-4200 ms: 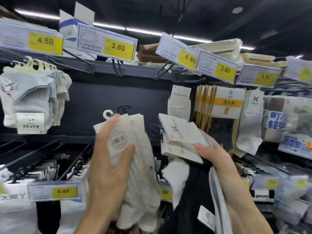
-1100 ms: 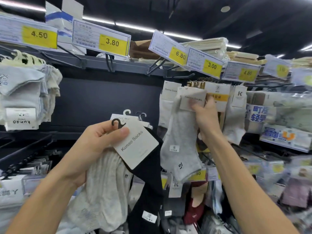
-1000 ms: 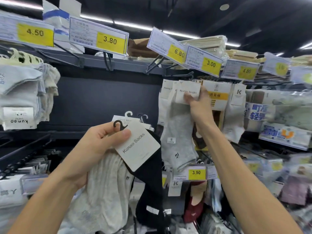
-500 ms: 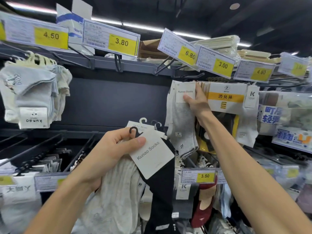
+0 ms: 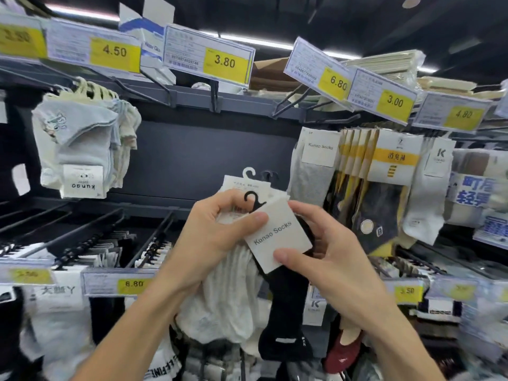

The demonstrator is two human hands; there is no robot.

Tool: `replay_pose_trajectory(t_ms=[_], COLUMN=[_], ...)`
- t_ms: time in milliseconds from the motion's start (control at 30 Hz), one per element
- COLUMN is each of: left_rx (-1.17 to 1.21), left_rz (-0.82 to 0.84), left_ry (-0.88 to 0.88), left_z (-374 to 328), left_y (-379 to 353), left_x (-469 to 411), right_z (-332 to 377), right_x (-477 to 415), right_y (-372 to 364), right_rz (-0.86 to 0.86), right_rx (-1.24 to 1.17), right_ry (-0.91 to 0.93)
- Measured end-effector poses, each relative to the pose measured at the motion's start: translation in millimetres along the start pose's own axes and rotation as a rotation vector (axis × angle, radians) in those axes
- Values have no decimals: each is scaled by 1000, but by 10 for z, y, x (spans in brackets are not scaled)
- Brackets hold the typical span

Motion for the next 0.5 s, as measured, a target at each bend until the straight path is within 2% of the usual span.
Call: replay_pose_trajectory(t_ms=[100,200,267,367,433,500], left_rx=[-43,48,234,569,655,631], left_rz=[3,17,64,122,158,184], left_ry=[-9,-15,17,149,197,216], left_z=[-10,-1,20,38,62,72], left_y=[-30,-14,-8,-66,-185,-356], left_x=[13,33,39,59,77,97], right_z=[-51,-93,-92,-81,-96,-89], right_x=[-15,11,39,48,45,39], right_y=[148,318,399,380,254,109], right_rz=[-67,-95,-82,-25,28,31], right_rx=[-60,-391,-580,-726,-759,-756], right_ry=[-54,-120,-122,-104,-93,-62])
Point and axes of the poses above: each hand's wrist, its own x-axis away from the middle knuckle, its own y-axis out of the back of the hand, z = x × y, the point moved 1 cm from there along -x, towards the middle knuckle, and after that the axes turned 3 degrees about -x, right-handed, at the moved point
